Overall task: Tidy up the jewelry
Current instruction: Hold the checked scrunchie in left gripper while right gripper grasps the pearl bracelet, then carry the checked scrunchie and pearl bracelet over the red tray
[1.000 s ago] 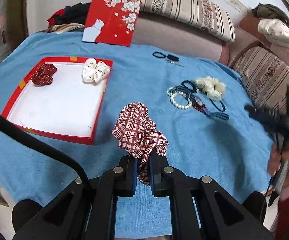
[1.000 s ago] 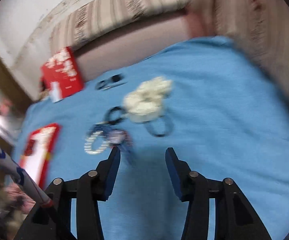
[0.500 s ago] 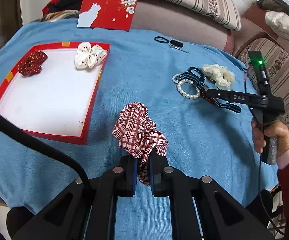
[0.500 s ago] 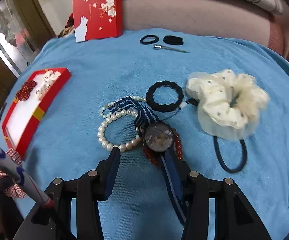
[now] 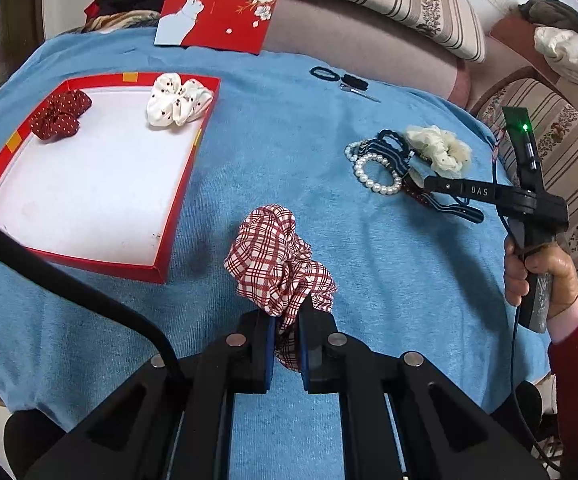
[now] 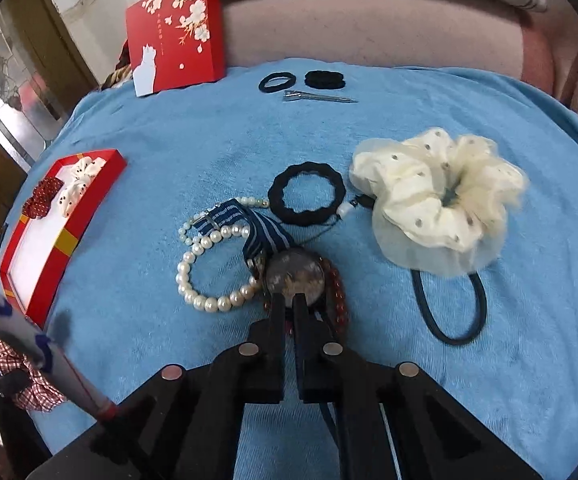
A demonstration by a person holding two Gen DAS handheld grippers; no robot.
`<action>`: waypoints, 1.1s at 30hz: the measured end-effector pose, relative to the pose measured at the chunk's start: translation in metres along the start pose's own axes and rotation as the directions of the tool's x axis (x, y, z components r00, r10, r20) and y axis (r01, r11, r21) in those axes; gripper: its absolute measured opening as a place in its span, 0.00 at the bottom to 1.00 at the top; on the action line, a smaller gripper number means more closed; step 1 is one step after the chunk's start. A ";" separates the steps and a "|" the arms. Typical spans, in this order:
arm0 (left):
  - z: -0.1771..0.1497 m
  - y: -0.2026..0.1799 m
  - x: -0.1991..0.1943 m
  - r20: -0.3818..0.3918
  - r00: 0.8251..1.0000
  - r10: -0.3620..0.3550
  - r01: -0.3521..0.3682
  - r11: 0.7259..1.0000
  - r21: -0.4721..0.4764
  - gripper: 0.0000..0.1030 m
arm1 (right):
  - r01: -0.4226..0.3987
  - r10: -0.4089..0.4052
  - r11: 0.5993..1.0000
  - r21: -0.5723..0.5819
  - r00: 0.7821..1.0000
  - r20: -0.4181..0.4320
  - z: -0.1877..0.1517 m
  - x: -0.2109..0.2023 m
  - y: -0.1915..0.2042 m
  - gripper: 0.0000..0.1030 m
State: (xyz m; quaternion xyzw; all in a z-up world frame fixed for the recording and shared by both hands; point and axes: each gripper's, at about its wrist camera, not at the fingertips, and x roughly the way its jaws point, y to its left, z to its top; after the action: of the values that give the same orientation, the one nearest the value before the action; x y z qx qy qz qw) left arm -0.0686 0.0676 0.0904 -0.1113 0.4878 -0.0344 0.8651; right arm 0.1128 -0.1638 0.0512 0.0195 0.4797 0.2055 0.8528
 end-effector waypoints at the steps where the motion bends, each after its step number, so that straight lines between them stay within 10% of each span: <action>1: 0.000 -0.001 -0.002 0.003 1.000 -0.003 0.003 1.000 0.000 0.09 | -0.004 0.004 1.000 0.006 1.000 -0.002 -0.001 -0.001 0.000 0.24; 9: 0.001 -0.004 -0.010 0.022 1.000 -0.008 0.008 1.000 0.005 0.09 | -0.100 0.102 0.991 -0.092 0.995 0.015 0.004 -0.007 0.053 0.31; 16: 0.002 0.010 -0.010 0.018 1.000 -0.004 0.004 1.000 -0.022 0.09 | 0.003 -0.011 0.983 -0.185 0.999 -0.039 0.012 0.048 0.083 0.31; 19: 0.003 0.017 -0.012 0.019 1.000 -0.009 0.010 0.999 -0.044 0.09 | 0.000 -0.007 0.990 -0.142 0.999 -0.050 0.015 0.055 0.078 0.10; 33: 0.020 0.083 -0.076 0.122 0.992 0.013 0.001 0.993 -0.119 0.09 | -0.230 0.231 0.973 -0.025 0.971 0.064 0.018 -0.040 0.119 0.10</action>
State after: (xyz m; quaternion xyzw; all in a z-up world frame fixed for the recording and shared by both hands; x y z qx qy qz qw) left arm -0.0957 0.1639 0.1454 -0.1630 0.4352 0.0043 0.8854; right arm 0.0702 -0.0664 0.1211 0.0744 0.4438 0.3067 0.8387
